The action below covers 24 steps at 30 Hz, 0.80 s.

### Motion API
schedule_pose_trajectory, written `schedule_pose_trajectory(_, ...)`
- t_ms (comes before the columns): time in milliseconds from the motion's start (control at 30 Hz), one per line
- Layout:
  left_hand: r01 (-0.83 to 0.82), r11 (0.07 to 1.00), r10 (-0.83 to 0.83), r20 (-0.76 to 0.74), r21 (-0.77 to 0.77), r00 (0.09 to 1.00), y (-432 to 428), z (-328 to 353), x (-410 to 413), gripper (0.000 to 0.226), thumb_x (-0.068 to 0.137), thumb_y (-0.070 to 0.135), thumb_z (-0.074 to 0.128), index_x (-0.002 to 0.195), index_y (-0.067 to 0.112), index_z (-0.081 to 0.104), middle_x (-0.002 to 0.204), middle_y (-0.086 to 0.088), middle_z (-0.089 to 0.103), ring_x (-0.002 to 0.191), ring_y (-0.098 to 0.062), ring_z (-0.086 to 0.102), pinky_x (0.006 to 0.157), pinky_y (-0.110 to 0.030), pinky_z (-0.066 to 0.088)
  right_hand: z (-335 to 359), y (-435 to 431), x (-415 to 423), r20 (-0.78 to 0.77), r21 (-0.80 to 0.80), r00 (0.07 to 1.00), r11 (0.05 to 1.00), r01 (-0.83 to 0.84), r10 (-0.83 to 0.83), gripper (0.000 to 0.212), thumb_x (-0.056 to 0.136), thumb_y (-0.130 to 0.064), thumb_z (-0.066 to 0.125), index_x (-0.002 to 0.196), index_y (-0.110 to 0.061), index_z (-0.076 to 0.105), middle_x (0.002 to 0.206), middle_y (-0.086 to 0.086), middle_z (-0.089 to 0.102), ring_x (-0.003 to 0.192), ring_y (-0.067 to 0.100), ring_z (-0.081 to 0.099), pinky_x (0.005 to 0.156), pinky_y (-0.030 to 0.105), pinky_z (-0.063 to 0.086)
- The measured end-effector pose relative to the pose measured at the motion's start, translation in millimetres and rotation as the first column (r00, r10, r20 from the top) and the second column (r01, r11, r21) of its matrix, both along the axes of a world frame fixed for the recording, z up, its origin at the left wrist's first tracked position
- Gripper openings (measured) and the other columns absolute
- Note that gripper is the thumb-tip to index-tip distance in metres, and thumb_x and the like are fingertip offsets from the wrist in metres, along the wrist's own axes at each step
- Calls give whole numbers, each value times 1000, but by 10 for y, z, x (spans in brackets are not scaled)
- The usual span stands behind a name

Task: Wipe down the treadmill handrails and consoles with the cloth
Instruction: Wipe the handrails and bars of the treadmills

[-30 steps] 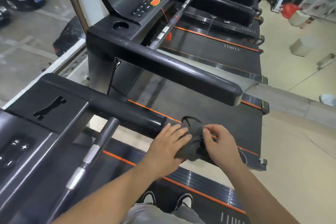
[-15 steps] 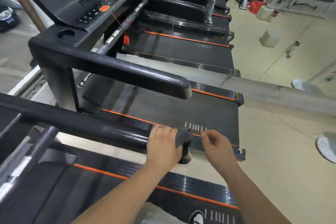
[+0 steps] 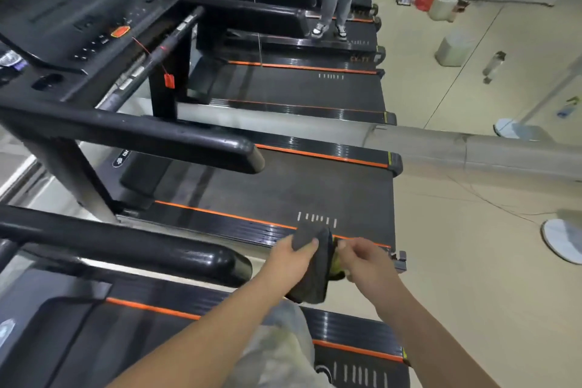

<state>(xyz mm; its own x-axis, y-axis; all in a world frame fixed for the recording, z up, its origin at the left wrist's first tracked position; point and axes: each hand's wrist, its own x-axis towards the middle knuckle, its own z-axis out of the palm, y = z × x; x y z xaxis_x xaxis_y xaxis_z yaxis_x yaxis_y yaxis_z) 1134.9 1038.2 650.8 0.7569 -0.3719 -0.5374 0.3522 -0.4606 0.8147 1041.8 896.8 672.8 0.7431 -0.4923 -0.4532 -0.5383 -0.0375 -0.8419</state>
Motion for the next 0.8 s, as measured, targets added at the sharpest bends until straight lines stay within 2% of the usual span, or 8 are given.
schedule_pose_trajectory(67,-122,983,99,-163,-136,982,-173,158,128,22,94,39,70,105,21,76,98,4,80,96,-18,75,91,-37,59,51,-81,94,-12,69,998,996,61,-60,25,100,-44,61,92,-24,73,86,-8,75,90,18,71,87,41,60)
schedule_pose_trajectory(167,-75,980,35,-208,-186,978,-268,205,245,44,84,63,67,114,31,74,109,8,78,103,-11,73,95,-36,56,143,-211,274,1,192,997,978,80,-81,38,96,-57,62,102,-21,73,96,-4,77,95,16,74,86,43,63)
schedule_pose_trajectory(300,10,978,-60,-239,-208,969,-448,77,541,56,78,77,59,118,39,71,113,12,76,108,-7,70,101,-35,52,281,-306,752,3,416,1000,909,-1,0,43,97,-49,64,115,-10,70,109,4,78,104,17,75,90,39,61)
schedule_pose_trajectory(400,-178,952,74,-378,-249,923,-648,15,1033,90,52,93,67,118,31,69,103,9,74,99,-11,70,93,-35,54,378,-373,1307,-9,469,1000,883,1,3,37,98,-38,66,120,-8,70,113,5,78,107,18,74,92,36,58)
schedule_pose_trajectory(433,-257,931,130,-423,-258,897,-698,25,1202,85,53,93,67,111,30,68,98,10,73,95,-12,69,89,-35,55,422,-390,1494,-13,461,1000,887,-4,11,30,100,-32,65,120,-11,71,112,3,79,106,16,74,94,37,57)
schedule_pose_trajectory(533,-443,869,291,-495,-222,819,-692,116,1684,48,92,71,50,97,26,67,102,2,76,85,-13,70,79,-35,54,562,-442,2040,-28,404,999,915,-12,25,21,105,-26,57,117,-19,73,107,-1,80,101,15,75,101,44,55)
schedule_pose_trajectory(667,-396,871,249,-433,-292,867,-410,331,2080,54,92,70,48,125,34,70,128,10,71,119,-11,66,107,-38,46,749,-562,2667,-25,398,1000,917,27,-19,21,105,-31,56,112,-20,73,102,-2,80,94,17,77,88,39,59)
schedule_pose_trajectory(800,-447,832,318,-379,-327,869,-451,442,2392,34,102,48,55,117,24,73,118,0,76,111,-19,71,96,-39,55,861,-725,3156,-3,482,1000,876,-1,3,29,101,-33,60,117,-14,74,116,9,77,109,30,73,105,56,51)
